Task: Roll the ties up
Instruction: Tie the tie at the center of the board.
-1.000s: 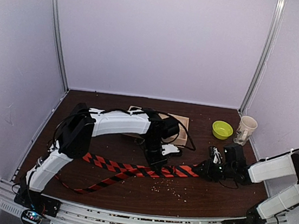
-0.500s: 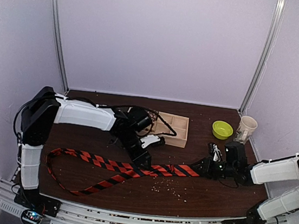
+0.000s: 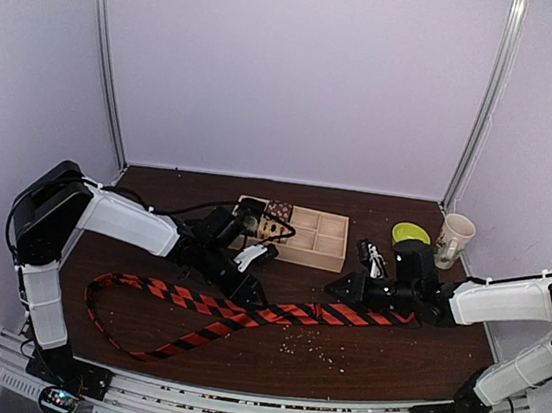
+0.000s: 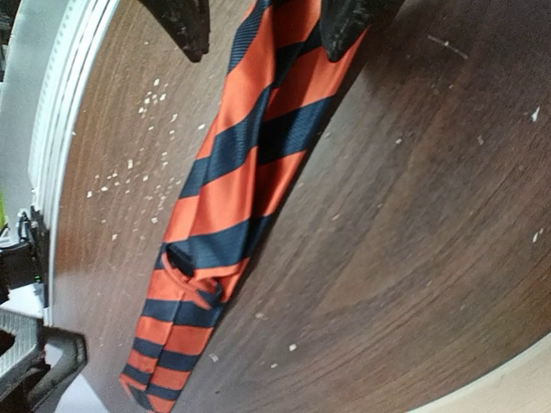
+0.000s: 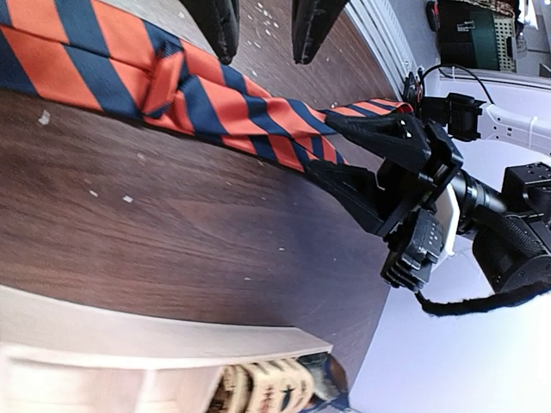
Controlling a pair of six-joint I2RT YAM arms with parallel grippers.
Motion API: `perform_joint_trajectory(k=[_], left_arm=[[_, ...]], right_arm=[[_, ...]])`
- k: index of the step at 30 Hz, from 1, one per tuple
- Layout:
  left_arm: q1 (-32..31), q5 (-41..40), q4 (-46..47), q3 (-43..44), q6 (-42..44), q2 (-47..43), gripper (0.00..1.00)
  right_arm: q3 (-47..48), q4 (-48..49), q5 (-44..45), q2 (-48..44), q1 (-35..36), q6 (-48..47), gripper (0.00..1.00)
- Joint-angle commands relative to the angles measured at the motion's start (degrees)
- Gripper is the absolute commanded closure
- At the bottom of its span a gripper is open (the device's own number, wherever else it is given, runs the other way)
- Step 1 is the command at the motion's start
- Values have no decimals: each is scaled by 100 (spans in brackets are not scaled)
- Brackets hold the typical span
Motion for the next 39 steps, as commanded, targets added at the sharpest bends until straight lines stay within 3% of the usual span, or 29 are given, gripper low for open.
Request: perform_joint_trajectory(k=[1, 9, 21, 25, 33, 39], left_arm=[[-26, 347, 645, -108, -197, -1, 55], [-27, 328, 673, -229, -241, 78, 58], [-26, -17, 589, -468, -288, 59, 54], [-72, 204, 575, -420, -255, 101, 63], [-324, 926, 1007, -417, -286, 69, 100], [-325, 1065, 988, -359, -342, 77, 100]], right_arm=[[504, -170, 327, 393, 345, -183, 78], [1088, -163, 430, 1242, 760, -175, 79], [1384, -442, 703, 2053, 891, -342, 81], [1400, -531, 722, 2160, 897, -370, 82], [1181, -311, 725, 1970, 904, -218, 83], [1031, -363, 752, 1313, 891, -230, 80]])
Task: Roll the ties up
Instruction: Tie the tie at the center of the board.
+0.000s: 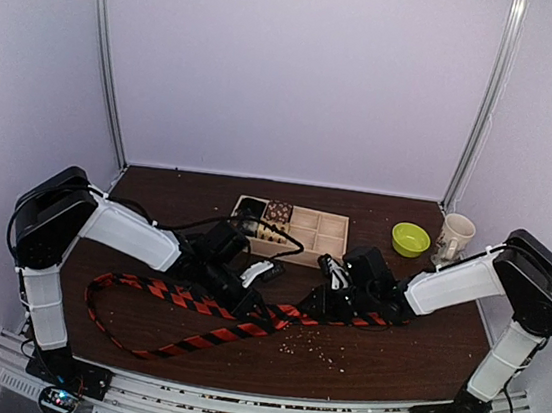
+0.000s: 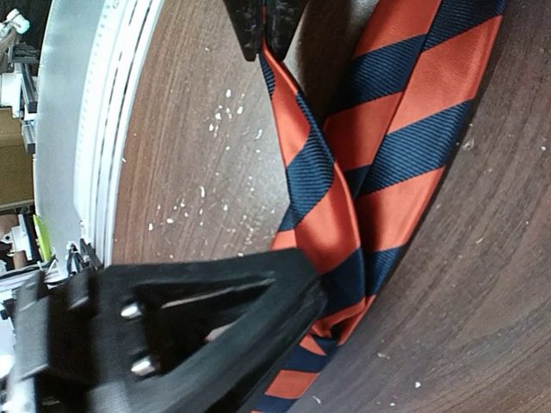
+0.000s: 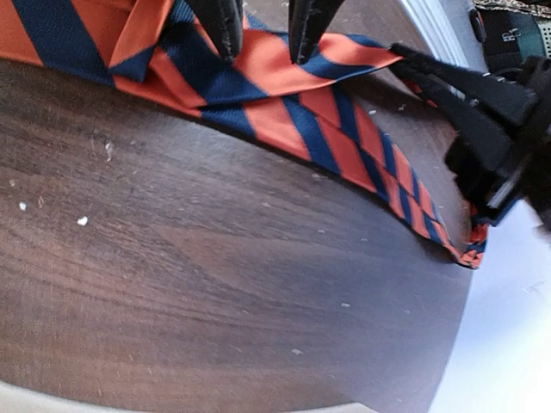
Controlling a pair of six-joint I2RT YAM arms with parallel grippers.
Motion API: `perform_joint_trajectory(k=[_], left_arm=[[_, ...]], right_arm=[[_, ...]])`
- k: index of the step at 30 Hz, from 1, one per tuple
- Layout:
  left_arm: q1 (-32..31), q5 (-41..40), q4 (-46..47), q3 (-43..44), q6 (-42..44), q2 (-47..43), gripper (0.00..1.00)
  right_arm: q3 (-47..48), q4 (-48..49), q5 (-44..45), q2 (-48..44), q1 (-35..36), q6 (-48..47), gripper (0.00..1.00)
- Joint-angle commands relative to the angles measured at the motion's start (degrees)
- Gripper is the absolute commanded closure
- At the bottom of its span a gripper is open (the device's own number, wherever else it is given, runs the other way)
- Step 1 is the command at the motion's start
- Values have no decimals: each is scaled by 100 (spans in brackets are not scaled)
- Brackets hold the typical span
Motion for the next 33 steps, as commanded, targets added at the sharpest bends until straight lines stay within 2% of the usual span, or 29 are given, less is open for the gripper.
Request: perform_joint_trajectory(k=[1, 8, 18, 24, 27, 33], left_arm=[[24, 285, 152, 110, -2, 73, 100], [25, 530, -429, 417, 377, 281, 100], [50, 611, -1084, 1364, 849, 759, 100], [142, 1051, -1375, 1631, 1133, 906, 100], [157, 1460, -1734, 1753, 1545, 1002, 100], [174, 1745, -2389, 2051, 2209, 1179, 100]], right_arm=[[-163, 45, 165, -753, 16, 16, 79], [-461, -315, 195, -1362, -481, -171, 75], [-847, -458, 88, -1281, -842, -305, 75], [-963, -445, 20, -1197, -923, -334, 73], [-1026, -280, -141, -1169, -996, -267, 71], [-1071, -56, -370, -991, -1093, -175, 71]])
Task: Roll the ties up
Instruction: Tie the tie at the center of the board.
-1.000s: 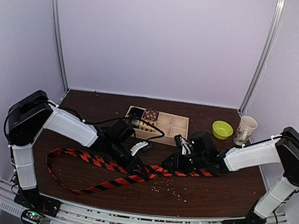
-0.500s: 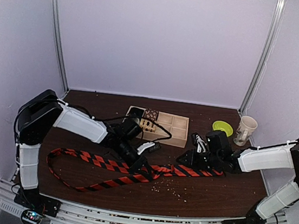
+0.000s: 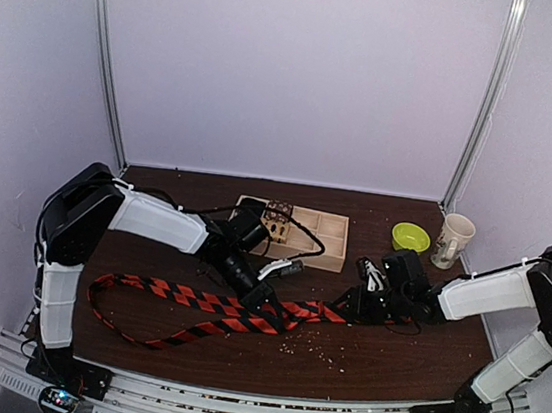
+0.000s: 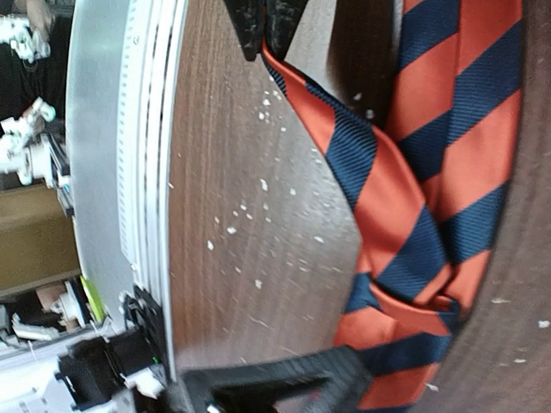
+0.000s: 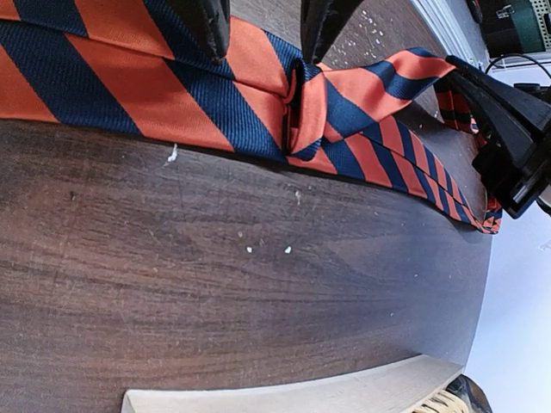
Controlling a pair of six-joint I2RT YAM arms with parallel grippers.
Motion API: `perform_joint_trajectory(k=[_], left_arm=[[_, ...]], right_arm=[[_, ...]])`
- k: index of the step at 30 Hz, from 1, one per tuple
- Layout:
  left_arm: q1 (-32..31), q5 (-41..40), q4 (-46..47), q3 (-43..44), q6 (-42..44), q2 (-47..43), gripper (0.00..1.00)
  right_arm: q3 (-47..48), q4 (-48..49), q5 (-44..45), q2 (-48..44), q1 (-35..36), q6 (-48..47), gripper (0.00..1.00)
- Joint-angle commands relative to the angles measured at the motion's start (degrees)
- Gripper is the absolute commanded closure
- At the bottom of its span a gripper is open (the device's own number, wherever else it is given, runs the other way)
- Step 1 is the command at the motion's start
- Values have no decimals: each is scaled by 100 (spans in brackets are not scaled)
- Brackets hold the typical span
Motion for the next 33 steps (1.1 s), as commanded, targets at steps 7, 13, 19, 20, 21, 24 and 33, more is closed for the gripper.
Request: perform_joint_trajectory(k=[7, 13, 19, 20, 21, 24, 33], left_arm=[[242, 226, -830, 1129, 631, 654, 100], [306, 187, -1157, 1414, 823, 844, 100], [306, 186, -1242, 1457, 886, 946, 100], [302, 173, -1242, 1452, 878, 956, 100], [306, 156, -1242, 1455, 873, 970, 100], [306, 102, -1217, 1473, 835, 995, 100], [307, 32, -1215, 1618, 791, 1102, 100]], right_arm=[[-68, 416, -346, 246, -94, 91, 71], [-82, 540, -327, 296, -155, 165, 71], [150, 552, -296, 475, -169, 196, 73], [192, 542, -309, 520, -170, 189, 73], [242, 540, -331, 560, -170, 187, 74], [314, 549, -388, 669, -170, 187, 75], [358, 769, -557, 713, -170, 326, 81]])
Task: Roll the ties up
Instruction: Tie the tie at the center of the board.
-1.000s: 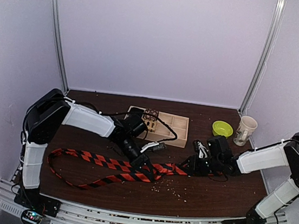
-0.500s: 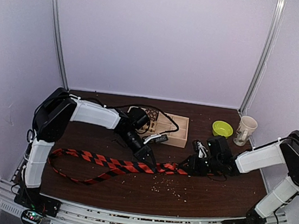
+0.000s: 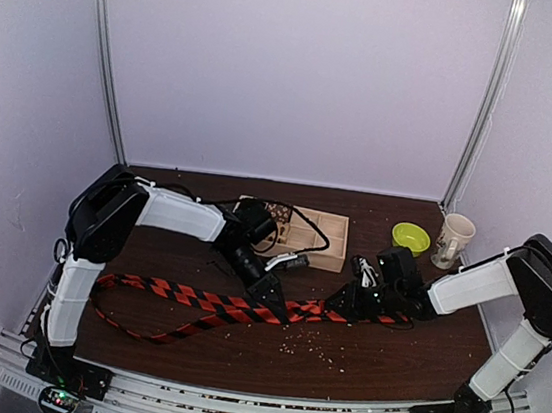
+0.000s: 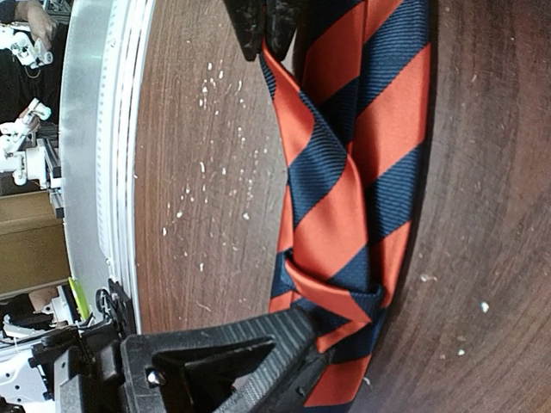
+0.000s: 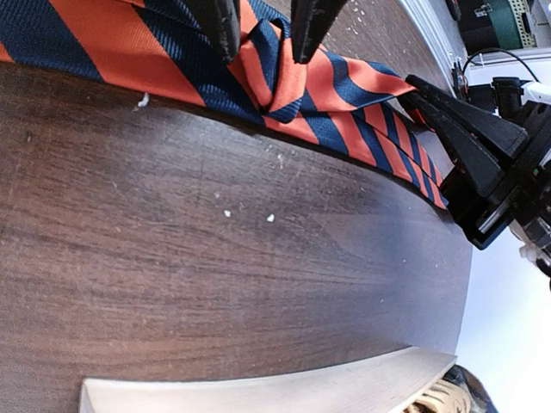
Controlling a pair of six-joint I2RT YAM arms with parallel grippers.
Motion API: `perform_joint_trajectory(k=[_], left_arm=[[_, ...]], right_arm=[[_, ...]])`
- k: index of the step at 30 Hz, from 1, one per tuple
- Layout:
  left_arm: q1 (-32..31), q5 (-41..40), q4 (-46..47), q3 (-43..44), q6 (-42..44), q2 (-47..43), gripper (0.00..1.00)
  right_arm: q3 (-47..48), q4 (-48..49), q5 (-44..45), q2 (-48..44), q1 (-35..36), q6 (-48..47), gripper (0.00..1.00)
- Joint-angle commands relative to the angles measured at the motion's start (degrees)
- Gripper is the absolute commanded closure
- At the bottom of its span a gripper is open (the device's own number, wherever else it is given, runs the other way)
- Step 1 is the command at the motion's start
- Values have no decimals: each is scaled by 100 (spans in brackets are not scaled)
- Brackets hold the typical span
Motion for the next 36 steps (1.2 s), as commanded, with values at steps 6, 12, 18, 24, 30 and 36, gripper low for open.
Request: perform_joint_trajectory(k=[6, 12, 18, 24, 30, 36], left_arm=[[14, -242, 28, 335, -18, 116, 98], [183, -859, 1014, -556, -410, -789, 66], [396, -1791, 1905, -1640, -777, -2020, 48], [447, -2048, 2315, -2568, -1109, -2574, 40], [423, -2197, 2733, -3092, -1183, -2744, 40], [339, -2316, 2931, -3057, -1095, -2909, 40]], right_arm=[[52, 80, -46, 12, -64, 13, 100], [-586, 181, 212, -462, -467, 213, 100], [-863, -193, 542, -864, -739, -25, 100], [-732, -465, 751, -549, -836, -189, 100], [-1047, -669, 765, -722, -1143, -94, 100], [-1349, -1233, 886, -1282, -1443, -88, 100]])
